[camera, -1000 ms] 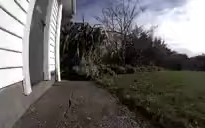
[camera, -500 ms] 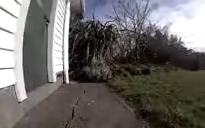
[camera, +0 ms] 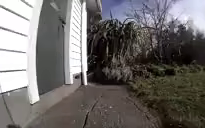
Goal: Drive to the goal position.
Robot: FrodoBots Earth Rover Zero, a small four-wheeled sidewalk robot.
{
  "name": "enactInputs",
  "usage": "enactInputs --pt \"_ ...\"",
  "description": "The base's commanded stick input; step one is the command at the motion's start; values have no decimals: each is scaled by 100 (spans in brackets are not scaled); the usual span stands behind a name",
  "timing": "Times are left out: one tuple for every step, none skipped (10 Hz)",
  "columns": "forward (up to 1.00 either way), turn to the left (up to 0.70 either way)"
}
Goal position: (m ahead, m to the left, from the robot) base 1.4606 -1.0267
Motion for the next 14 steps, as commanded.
enactInputs --pt "0 70" --pt "0 70" --pt "0 70" --pt "0 42" --pt "0 0" --pt "0 0" --pt "0 0" --pt "0 0" --pt "35 0" --pt "70 0" --pt "70 0" --pt "70 0" --pt "70 0" --pt "70 0"
